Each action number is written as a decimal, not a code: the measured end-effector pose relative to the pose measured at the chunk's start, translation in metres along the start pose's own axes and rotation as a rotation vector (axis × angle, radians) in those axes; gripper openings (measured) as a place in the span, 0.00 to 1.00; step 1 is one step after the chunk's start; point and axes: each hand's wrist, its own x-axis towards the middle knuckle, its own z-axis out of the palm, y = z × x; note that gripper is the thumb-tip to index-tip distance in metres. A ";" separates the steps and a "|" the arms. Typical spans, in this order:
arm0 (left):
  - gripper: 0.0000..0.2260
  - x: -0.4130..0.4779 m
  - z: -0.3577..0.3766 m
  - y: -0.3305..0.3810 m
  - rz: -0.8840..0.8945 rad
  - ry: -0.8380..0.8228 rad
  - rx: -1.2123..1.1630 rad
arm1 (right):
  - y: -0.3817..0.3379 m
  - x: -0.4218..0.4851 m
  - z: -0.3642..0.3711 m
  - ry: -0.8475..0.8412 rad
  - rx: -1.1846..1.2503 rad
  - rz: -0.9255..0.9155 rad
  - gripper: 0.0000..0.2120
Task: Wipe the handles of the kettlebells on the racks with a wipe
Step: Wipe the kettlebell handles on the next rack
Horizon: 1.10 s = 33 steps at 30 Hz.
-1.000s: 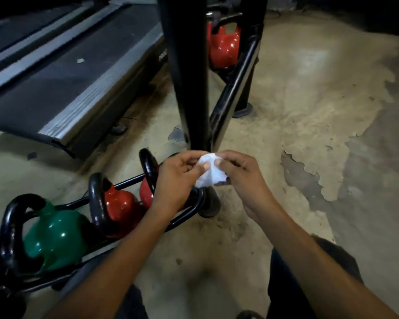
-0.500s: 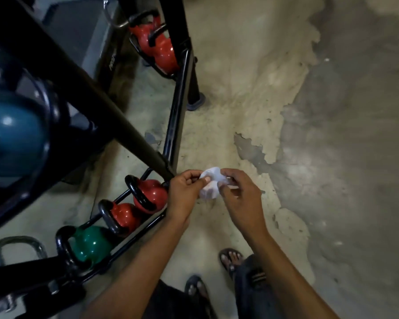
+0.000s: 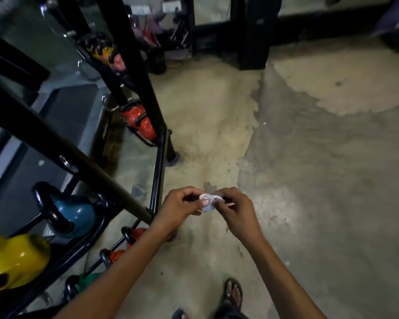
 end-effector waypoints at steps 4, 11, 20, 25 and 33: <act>0.04 0.034 0.002 0.041 0.090 0.088 -0.019 | -0.040 0.046 -0.036 -0.128 0.283 0.116 0.05; 0.05 0.111 -0.005 0.083 0.132 0.210 -0.144 | -0.054 0.144 -0.064 -0.310 0.603 0.277 0.12; 0.03 0.292 -0.054 0.097 0.127 0.297 -0.125 | -0.033 0.336 -0.028 -0.165 0.470 0.225 0.10; 0.02 0.403 -0.109 0.136 0.094 0.364 -0.209 | -0.050 0.471 -0.030 -0.142 0.539 0.260 0.12; 0.05 0.530 -0.188 0.181 0.091 0.480 -0.134 | -0.079 0.661 -0.006 -0.211 0.469 0.250 0.09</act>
